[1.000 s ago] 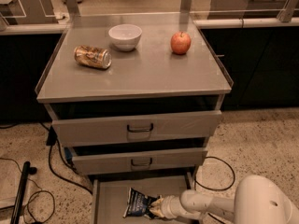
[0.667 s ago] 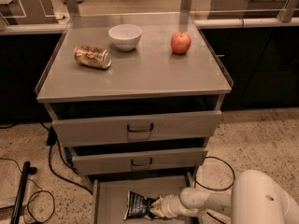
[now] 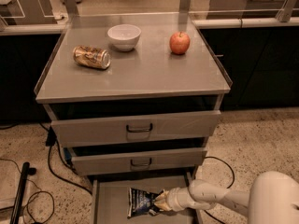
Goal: Pick blue chip bag from bottom drawer and place on counter
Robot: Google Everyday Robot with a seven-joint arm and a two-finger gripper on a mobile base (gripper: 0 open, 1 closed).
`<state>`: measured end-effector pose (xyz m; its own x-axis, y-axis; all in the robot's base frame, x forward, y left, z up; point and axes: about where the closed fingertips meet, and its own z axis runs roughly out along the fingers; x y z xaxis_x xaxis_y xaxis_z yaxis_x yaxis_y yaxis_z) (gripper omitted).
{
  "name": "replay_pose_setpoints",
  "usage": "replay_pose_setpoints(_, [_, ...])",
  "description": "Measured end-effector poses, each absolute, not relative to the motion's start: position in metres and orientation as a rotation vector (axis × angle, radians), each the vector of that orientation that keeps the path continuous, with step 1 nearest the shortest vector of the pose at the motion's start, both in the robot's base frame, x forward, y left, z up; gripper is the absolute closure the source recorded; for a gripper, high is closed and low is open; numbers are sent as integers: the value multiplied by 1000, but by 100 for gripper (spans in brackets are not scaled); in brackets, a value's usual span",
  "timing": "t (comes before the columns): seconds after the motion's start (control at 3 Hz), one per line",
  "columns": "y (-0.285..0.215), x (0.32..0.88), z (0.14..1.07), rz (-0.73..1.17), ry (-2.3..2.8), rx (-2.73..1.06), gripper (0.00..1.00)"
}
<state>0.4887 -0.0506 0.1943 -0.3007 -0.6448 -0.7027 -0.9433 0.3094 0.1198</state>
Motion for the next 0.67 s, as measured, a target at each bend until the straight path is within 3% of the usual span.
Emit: replay_pose_setpoints(0.67, [-78, 492, 287, 674, 1947, -1403, 100])
